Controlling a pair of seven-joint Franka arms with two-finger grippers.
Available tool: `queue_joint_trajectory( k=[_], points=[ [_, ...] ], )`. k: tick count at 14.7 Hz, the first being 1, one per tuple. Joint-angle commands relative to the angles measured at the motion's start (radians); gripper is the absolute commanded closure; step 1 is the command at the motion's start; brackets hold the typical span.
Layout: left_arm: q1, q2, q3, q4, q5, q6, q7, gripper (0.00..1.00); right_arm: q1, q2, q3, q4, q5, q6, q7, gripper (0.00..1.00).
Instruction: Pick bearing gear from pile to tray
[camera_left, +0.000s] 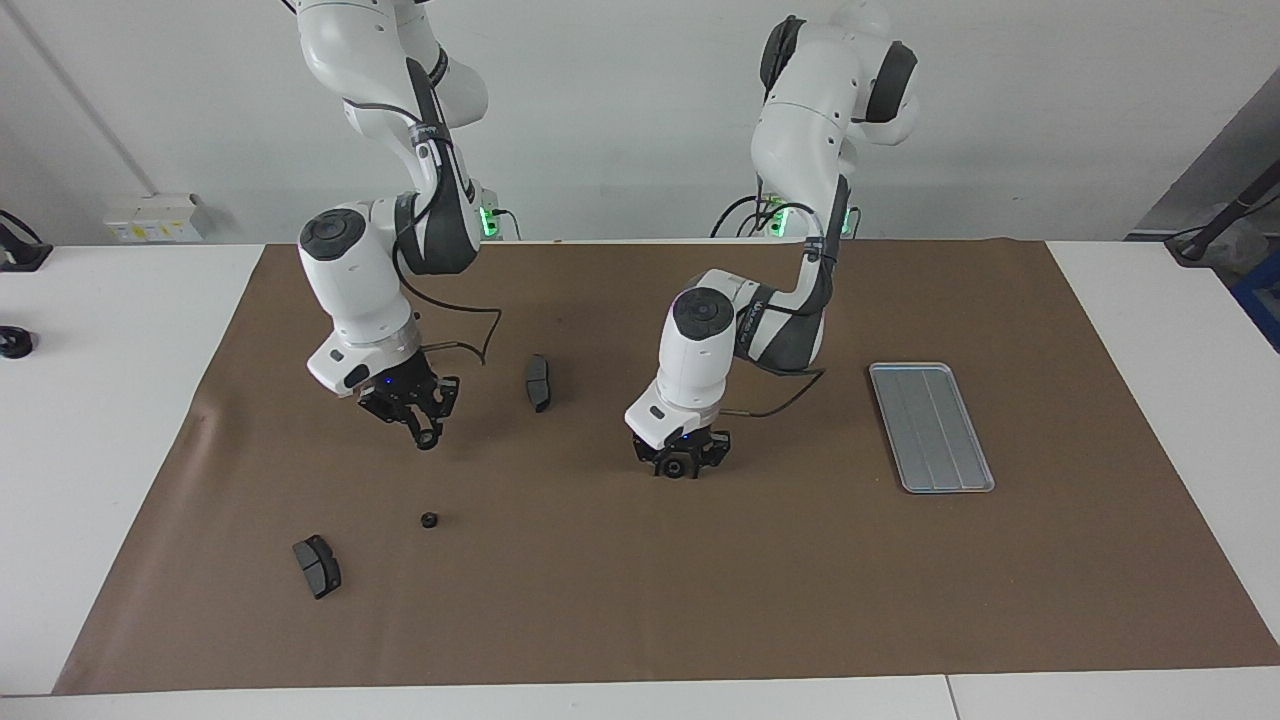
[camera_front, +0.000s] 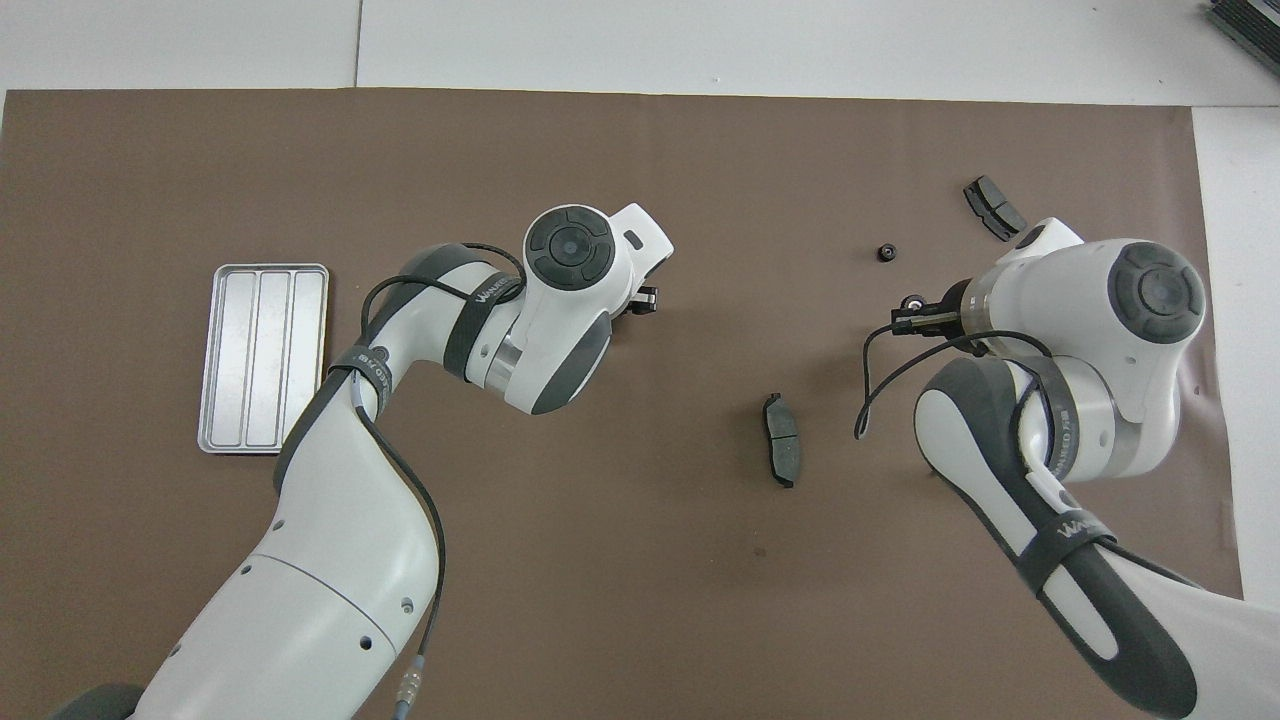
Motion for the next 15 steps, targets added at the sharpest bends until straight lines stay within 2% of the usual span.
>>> queue_joint_trajectory(
  k=[1, 4, 6, 8, 12, 15],
  points=[
    [-0.009, -0.026, 0.012, -0.023, -0.007, -0.021, -0.019, 1.00, -0.003, -0.005, 0.036, 0.028, 0.018, -0.046, 0.082, 1.00],
    [0.011, -0.081, 0.015, -0.024, -0.001, -0.122, -0.019, 1.00, -0.003, -0.001, 0.042, 0.062, 0.018, -0.072, 0.113, 1.00],
    [0.011, -0.122, 0.049, -0.053, -0.001, -0.147, -0.008, 1.00, -0.002, 0.004, 0.059, 0.108, 0.018, -0.110, 0.143, 1.00],
    [0.043, -0.214, 0.063, -0.154, -0.001, -0.143, 0.029, 1.00, 0.033, 0.024, 0.072, 0.191, 0.018, -0.163, 0.285, 1.00],
    [0.190, -0.432, 0.060, -0.367, -0.001, -0.136, 0.271, 1.00, 0.130, 0.080, 0.073, 0.284, 0.024, -0.119, 0.516, 1.00],
    [0.286, -0.508, 0.060, -0.441, -0.001, -0.138, 0.394, 1.00, 0.188, 0.189, 0.073, 0.421, 0.024, -0.108, 0.668, 1.00]
  ],
)
